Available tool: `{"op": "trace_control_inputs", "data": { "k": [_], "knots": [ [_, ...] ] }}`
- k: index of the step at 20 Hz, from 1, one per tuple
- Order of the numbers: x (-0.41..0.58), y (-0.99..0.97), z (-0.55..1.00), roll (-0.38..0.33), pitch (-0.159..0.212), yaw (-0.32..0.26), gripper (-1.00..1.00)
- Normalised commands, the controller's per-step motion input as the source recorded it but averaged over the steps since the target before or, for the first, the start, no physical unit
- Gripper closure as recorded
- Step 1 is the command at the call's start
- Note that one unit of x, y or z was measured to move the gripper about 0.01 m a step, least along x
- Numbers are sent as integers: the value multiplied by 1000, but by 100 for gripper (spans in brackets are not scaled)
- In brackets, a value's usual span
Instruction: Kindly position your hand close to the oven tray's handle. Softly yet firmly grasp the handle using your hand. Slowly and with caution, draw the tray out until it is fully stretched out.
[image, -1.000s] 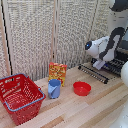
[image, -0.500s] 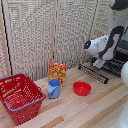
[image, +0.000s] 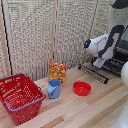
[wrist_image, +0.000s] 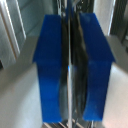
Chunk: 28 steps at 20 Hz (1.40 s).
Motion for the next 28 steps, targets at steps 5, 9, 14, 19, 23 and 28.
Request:
{"op": "trace_control_inputs", "data": {
  "k": [5, 9, 14, 19, 23, 28],
  "knots": [
    [0, 184, 558, -1, -5, -147, 100],
    [-11, 574, 99, -39, -1, -134, 100],
    [0, 740, -25, -99, 0, -115, 100],
    [0, 758, -115, -104, -5, -103, 100],
    [-2, 822, -155, -75, -6, -87, 100],
    [-1, 770, -190, -59, 0, -85, 100]
  ]
}}
